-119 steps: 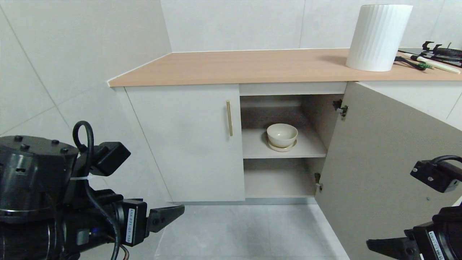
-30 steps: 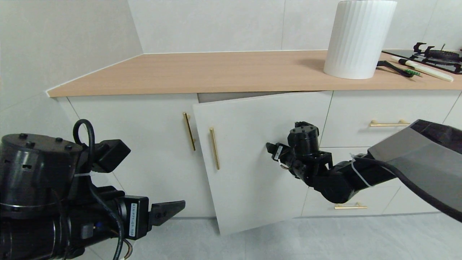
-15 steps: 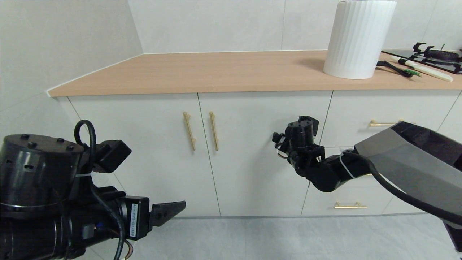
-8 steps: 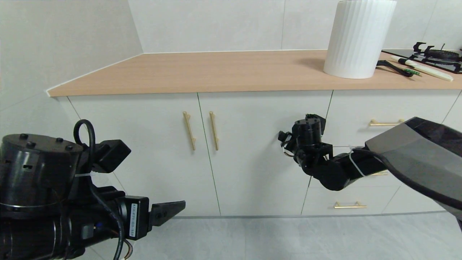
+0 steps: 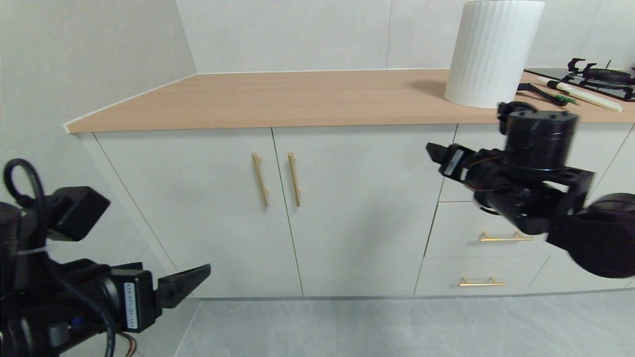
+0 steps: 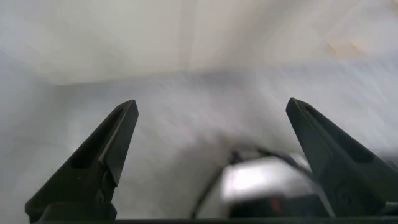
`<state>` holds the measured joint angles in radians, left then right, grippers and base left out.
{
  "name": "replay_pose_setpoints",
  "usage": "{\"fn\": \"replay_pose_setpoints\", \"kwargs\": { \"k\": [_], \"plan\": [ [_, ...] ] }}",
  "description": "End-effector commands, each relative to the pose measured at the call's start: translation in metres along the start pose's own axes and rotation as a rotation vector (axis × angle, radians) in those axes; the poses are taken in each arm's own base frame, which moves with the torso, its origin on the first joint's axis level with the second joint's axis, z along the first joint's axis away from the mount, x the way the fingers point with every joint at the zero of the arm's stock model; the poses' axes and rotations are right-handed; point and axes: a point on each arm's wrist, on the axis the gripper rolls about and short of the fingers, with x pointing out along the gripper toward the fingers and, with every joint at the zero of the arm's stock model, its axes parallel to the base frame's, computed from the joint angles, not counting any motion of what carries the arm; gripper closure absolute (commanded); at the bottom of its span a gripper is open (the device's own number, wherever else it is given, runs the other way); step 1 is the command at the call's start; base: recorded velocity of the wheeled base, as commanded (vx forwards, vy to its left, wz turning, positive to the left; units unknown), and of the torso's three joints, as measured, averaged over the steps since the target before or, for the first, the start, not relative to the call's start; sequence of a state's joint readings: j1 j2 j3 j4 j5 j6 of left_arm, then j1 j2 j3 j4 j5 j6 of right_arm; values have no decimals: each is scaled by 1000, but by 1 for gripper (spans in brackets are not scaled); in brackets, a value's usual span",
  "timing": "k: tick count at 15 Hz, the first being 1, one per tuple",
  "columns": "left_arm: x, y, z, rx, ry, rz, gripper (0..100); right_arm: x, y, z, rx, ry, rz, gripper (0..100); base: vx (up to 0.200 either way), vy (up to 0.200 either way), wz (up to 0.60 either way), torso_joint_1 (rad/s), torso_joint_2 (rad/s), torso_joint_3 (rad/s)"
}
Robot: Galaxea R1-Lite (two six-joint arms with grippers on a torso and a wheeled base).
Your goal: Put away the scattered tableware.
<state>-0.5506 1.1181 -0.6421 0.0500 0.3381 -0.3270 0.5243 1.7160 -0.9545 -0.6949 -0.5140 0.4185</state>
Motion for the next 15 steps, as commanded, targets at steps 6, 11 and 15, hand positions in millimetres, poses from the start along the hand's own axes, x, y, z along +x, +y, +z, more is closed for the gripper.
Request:
{"fn": "replay_pose_setpoints", "kwargs": {
  "k": [6,11,15],
  "plan": [
    [-100,62,-50,-117,-346,255,0,-240,-136,45,-191,-307,-68,0,0,0,0,0,0,0],
    [-144,74,-91,-45,-494,401,0,-321,-173,21,-263,-427,-178,0,0,0,0,0,0,0],
    [-145,74,-120,-48,-507,471,0,-333,-179,2,-279,-430,-258,0,0,0,0,0,0,0]
  ]
}}
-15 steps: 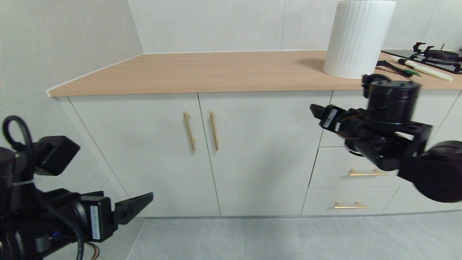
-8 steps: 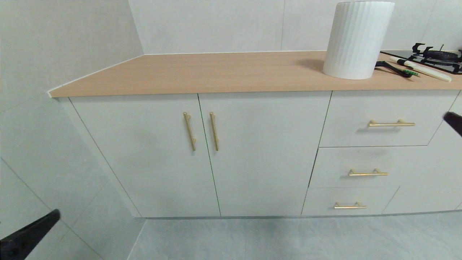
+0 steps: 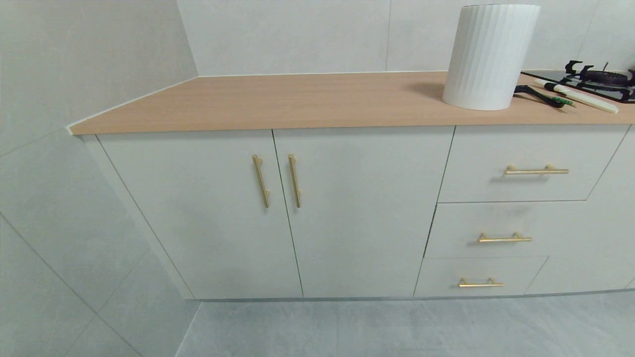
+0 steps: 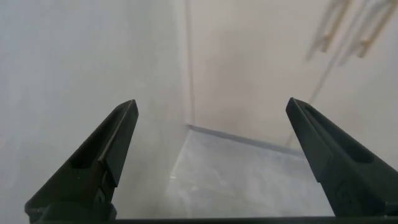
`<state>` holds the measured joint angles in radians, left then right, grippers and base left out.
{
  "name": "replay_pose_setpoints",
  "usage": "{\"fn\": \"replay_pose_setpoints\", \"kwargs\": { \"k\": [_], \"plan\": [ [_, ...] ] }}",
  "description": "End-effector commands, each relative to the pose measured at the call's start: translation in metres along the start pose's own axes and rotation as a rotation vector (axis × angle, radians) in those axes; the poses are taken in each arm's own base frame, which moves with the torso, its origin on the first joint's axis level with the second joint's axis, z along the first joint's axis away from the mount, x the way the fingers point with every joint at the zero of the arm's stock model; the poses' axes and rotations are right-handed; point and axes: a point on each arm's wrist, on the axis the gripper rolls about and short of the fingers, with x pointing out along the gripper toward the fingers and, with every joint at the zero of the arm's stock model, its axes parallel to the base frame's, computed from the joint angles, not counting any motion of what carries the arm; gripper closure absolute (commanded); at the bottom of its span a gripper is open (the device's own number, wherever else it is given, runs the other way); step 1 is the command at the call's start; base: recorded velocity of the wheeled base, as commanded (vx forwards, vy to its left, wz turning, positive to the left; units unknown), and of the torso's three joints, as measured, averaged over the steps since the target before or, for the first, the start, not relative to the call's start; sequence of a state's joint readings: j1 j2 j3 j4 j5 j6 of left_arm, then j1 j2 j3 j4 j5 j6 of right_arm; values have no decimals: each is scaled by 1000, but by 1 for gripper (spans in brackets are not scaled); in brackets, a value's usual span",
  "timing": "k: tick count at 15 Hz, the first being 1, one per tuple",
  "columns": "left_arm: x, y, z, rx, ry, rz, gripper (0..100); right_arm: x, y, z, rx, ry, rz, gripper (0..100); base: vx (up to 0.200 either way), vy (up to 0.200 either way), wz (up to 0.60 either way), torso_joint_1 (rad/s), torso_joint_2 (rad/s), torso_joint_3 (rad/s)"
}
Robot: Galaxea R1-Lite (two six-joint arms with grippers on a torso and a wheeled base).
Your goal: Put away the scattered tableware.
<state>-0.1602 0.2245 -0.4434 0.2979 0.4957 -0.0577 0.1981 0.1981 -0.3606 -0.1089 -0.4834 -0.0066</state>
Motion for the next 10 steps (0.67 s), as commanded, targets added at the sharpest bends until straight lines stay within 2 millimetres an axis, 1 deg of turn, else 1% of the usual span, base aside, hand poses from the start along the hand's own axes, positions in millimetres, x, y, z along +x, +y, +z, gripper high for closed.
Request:
{"fn": "replay_pose_setpoints", "kwargs": {
  "k": [1,3,4,5,6,7,8,10],
  "plan": [
    [-9,2,-29,-19,-32,60,0,-18,-4,-8,-7,-56,-79,0,0,0,0,0,0,0],
    [-10,-1,-53,-19,-26,85,0,-22,-1,-19,-30,-55,-130,0,0,0,0,0,0,0],
    [-8,-3,-64,-14,-12,79,0,-25,-1,-27,-38,-57,-114,0,0,0,0,0,0,0],
    [-5,-3,-70,-7,7,92,0,-29,-1,-37,-47,-57,-101,0,0,0,0,0,0,0],
    [-1,-4,-77,-1,20,95,0,-24,0,-57,-60,2,-72,0,0,0,0,0,0,0],
    [4,-6,-86,21,36,75,0,-21,1,-72,-65,43,-57,0,0,0,0,0,0,0],
    [5,-8,-85,32,13,11,0,-19,2,-85,-72,84,-3,0,0,0,0,0,0,0],
    [6,-12,-85,70,-5,-132,0,-18,3,-102,-80,138,80,0,0,0,0,0,0,0]
  ]
}}
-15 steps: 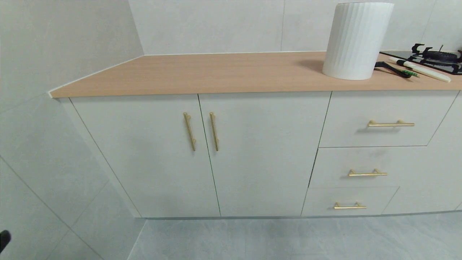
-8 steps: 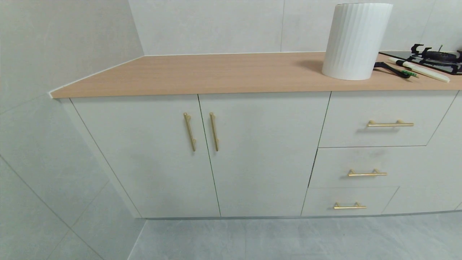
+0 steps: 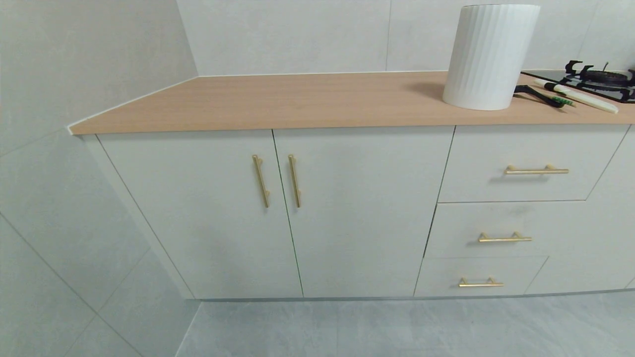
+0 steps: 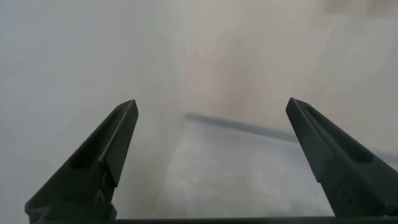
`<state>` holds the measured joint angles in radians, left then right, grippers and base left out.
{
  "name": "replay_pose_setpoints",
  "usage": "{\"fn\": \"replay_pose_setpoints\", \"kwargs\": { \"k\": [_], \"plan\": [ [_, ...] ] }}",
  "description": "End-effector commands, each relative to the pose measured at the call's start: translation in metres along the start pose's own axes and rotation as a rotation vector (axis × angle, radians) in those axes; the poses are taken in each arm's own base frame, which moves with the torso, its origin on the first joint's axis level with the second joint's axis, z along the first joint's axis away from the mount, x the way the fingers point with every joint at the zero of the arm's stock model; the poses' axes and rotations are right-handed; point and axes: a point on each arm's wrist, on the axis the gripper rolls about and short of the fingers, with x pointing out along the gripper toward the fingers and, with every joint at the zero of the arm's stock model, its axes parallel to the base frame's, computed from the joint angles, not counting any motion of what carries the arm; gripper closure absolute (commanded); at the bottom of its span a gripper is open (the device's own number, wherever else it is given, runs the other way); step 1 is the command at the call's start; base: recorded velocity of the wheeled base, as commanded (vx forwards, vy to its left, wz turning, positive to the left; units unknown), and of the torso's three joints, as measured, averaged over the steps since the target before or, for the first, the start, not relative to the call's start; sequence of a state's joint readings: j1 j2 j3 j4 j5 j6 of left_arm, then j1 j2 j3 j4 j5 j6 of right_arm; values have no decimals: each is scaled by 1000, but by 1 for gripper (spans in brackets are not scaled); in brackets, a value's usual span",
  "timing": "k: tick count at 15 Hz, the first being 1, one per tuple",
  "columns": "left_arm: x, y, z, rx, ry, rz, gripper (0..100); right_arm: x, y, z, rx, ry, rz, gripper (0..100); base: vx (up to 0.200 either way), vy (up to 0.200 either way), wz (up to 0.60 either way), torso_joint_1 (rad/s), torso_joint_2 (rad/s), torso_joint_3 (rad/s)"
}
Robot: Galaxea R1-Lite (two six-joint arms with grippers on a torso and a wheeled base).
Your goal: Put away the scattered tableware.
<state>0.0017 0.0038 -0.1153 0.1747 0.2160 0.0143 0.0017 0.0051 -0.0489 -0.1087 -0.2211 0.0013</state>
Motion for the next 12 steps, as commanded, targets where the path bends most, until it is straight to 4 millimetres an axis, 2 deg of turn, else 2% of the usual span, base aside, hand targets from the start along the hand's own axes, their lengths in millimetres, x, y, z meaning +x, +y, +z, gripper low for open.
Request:
{"fn": "replay_pose_setpoints", "kwargs": {
  "k": [1,5,12],
  "plan": [
    [2,-2,-4,27,4,-52,0,2,1,-16,-3,59,35,0,0,0,0,0,0,0],
    [10,-5,-10,-18,-90,-109,0,1,3,-23,24,140,121,0,0,0,0,0,0,0],
    [10,-6,-12,-28,-70,-165,0,1,4,-25,-32,149,181,0,0,0,0,0,0,0]
  ]
}}
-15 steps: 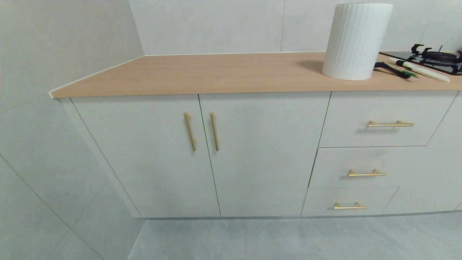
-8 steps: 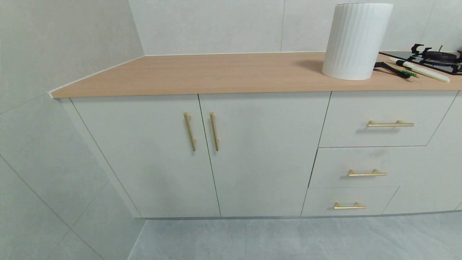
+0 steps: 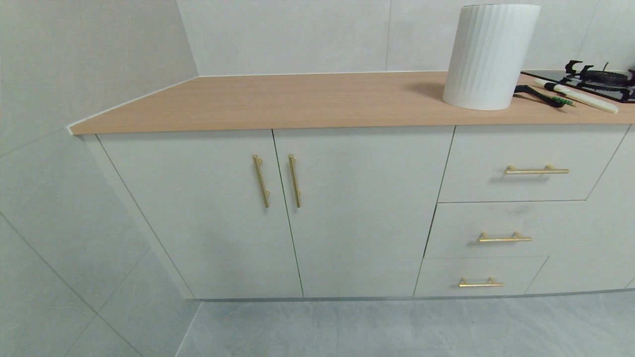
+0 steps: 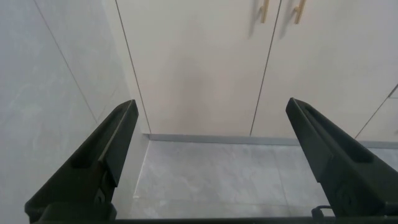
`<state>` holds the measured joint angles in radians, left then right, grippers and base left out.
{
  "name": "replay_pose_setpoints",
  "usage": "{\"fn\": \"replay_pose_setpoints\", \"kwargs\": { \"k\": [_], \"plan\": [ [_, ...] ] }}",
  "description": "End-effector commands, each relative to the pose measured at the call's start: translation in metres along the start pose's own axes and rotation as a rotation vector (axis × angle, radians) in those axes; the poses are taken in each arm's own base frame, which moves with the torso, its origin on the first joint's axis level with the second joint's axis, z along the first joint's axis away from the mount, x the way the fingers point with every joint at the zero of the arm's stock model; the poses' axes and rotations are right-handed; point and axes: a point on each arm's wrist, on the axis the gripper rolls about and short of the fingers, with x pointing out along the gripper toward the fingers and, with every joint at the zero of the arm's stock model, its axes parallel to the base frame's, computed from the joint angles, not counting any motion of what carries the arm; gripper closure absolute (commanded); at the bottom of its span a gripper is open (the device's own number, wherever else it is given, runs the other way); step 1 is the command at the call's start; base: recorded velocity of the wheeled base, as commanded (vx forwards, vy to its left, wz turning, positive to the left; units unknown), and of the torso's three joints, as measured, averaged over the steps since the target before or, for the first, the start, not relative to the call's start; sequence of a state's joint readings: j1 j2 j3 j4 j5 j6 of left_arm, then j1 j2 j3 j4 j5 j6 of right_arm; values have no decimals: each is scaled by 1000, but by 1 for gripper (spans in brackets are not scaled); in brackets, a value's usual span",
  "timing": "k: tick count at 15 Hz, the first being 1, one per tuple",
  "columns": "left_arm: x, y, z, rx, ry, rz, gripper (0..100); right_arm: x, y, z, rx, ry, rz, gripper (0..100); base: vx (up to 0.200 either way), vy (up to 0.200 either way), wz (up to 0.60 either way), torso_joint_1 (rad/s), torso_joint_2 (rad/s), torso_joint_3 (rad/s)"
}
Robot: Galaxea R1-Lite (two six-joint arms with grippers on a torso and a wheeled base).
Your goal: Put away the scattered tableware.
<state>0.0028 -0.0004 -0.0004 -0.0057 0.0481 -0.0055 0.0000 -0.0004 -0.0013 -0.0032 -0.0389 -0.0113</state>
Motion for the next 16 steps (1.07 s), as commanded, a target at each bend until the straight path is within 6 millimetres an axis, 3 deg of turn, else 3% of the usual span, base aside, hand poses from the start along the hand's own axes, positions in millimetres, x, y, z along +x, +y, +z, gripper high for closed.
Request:
{"fn": "replay_pose_setpoints", "kwargs": {
  "k": [1,14,16],
  "plan": [
    [0,0,0,-2,0,1,0,0,0,0,0,5,1,0,0,0,0,0,0,0],
    [0,0,0,4,0,-5,0,0,0,-1,22,3,1,0,0,0,0,0,0,0],
    [0,0,0,2,0,-5,0,0,0,-1,22,3,1,0,0,-200,0,-2,2,2]
  ]
}}
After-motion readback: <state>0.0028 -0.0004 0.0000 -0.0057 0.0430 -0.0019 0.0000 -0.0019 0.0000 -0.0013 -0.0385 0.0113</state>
